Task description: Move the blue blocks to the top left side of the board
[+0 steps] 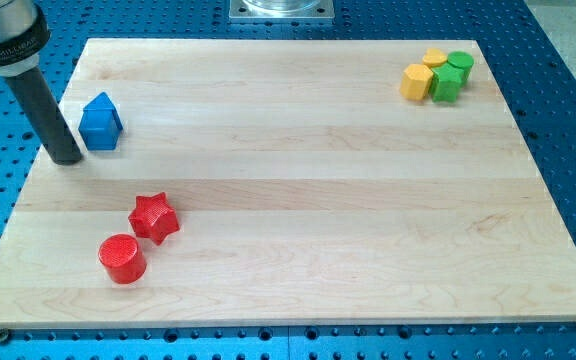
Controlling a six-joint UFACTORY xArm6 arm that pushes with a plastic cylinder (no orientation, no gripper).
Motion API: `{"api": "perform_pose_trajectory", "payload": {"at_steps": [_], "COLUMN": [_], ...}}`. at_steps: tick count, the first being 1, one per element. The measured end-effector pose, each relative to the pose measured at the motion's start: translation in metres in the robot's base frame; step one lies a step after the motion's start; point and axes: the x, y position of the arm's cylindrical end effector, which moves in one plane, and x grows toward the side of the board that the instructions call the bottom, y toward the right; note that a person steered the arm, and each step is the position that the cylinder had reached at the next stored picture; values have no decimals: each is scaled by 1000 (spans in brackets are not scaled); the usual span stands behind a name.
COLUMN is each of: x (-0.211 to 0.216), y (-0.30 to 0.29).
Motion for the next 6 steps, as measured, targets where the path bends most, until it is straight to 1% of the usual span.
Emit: {"api": "perform_pose_trajectory", "payload": {"at_steps": [1, 2, 3, 5, 6], "x": [30, 25, -6, -87, -104], "y": [13, 43, 42, 38, 18]}}
